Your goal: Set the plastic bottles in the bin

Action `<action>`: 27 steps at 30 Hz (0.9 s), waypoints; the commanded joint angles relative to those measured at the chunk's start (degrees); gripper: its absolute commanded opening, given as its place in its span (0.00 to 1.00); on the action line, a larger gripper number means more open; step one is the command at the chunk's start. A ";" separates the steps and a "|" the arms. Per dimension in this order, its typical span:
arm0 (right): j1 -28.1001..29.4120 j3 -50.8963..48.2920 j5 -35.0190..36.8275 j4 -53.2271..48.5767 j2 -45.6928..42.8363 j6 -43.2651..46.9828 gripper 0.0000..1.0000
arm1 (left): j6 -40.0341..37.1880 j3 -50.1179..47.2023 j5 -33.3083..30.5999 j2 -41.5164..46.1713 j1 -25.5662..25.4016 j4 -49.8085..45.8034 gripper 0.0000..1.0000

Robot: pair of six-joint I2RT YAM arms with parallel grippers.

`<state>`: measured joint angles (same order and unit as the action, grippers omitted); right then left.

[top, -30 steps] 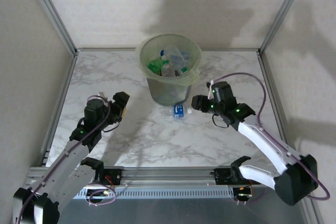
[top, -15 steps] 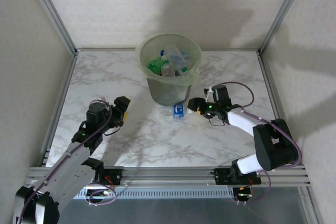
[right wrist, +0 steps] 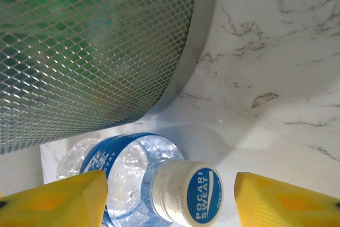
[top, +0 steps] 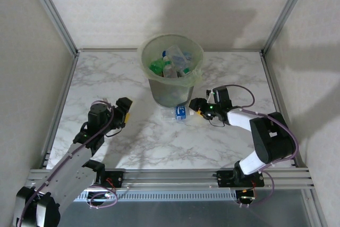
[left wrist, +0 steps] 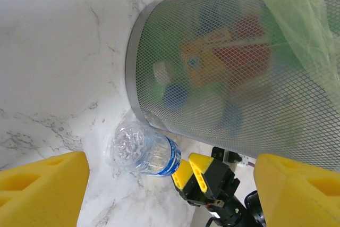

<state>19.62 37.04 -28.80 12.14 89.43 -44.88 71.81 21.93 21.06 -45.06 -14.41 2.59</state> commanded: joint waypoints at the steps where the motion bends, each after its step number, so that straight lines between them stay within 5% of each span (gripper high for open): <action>1: -0.39 -1.28 -2.09 3.66 1.10 -2.22 0.64 | -1.15 -0.02 0.78 0.32 0.00 1.35 0.81; 27: 0.82 -5.22 -5.43 14.97 4.24 -9.34 0.61 | -0.96 0.09 0.83 -0.23 0.02 1.89 0.80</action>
<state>19.84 32.27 -33.10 24.95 92.44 -53.39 71.81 21.93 21.23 -45.50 -14.41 3.03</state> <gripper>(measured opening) 0.606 0.804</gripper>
